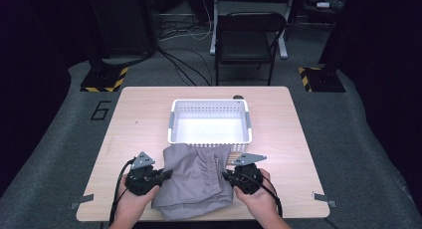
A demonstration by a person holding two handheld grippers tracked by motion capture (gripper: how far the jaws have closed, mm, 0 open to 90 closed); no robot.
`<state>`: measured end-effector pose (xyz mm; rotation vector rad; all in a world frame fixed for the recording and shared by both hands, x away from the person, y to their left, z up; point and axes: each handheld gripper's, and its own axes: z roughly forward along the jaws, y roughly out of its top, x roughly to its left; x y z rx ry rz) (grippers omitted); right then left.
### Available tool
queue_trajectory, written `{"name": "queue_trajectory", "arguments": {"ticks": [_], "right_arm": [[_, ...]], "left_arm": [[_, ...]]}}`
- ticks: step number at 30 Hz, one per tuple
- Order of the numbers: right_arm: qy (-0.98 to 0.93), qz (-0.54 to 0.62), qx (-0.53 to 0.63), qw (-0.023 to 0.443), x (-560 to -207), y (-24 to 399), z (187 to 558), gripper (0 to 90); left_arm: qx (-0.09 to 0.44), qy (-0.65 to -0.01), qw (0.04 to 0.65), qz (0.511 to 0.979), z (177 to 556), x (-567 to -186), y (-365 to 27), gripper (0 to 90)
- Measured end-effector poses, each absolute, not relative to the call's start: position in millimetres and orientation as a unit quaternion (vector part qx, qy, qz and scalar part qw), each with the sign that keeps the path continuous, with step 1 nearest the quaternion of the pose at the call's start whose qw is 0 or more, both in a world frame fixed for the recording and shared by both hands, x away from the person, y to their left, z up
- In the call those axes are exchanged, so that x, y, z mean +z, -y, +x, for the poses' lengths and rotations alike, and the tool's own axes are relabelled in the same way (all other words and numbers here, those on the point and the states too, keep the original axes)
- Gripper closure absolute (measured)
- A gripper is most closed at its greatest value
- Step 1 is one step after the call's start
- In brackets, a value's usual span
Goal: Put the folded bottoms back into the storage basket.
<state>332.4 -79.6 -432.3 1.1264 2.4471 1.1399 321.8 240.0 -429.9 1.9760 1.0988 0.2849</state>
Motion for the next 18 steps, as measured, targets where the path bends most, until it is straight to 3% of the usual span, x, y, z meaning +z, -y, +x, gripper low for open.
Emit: {"name": "queue_trajectory", "arguments": {"ticks": [18], "right_arm": [[-0.831,0.375,0.399,0.102,-408.0,84.5,336.4,85.0]], "left_arm": [[0.110,-0.425,0.415,0.797,332.0,-405.1,-238.5,80.0]]}}
